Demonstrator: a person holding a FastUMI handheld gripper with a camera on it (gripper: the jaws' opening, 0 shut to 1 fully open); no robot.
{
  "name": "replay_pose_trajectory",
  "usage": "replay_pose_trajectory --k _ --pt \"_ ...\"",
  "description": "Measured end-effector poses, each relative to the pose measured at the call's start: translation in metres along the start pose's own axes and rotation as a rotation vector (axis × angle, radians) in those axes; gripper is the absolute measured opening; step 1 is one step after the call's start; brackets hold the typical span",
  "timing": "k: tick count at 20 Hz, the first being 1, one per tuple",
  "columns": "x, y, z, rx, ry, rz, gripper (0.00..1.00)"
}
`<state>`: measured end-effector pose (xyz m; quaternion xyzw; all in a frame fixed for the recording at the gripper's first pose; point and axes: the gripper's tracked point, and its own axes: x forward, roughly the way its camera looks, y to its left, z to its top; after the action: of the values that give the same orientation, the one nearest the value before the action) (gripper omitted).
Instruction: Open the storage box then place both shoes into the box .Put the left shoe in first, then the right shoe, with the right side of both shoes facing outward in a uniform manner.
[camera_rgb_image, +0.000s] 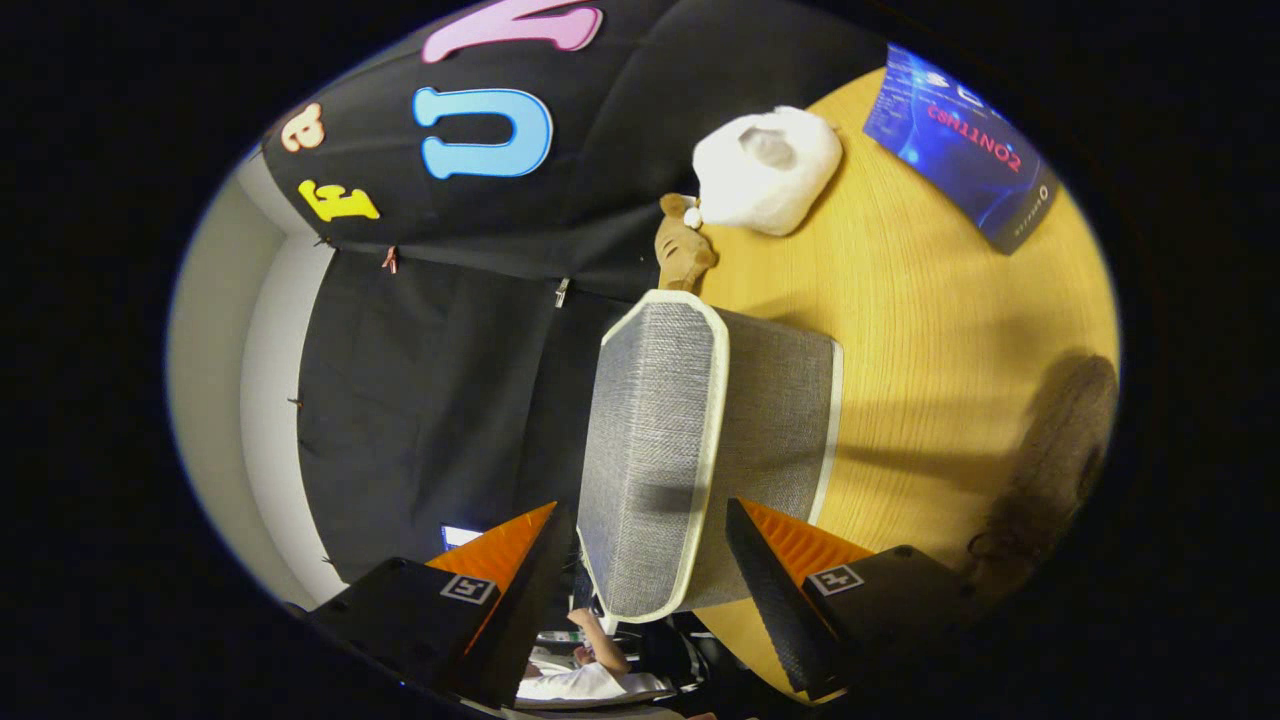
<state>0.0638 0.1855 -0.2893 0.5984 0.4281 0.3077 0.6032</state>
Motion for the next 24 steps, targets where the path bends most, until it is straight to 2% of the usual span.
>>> replay_pose_trajectory --k 3,6,12,14,17,19,20,22,23,24 --pt "0.010 -0.013 0.002 0.074 0.022 0.058 0.96" --pt "0.015 -0.011 0.006 0.148 0.026 0.153 0.96" --pt "0.029 -0.005 0.000 0.222 0.053 0.242 0.96" --pt "0.027 0.003 -0.002 0.240 0.064 0.271 0.83" --pt "0.022 0.006 -0.004 0.210 0.066 0.270 0.81" --pt "0.019 0.014 -0.006 0.212 0.079 0.292 0.69" --pt "0.017 0.023 -0.007 0.197 0.075 0.306 0.69" --pt "0.012 0.029 0.001 0.175 0.031 0.307 0.32" --pt "0.018 0.029 0.002 0.181 0.023 0.291 0.24" --pt "0.023 0.032 0.000 0.194 0.027 0.289 0.24"
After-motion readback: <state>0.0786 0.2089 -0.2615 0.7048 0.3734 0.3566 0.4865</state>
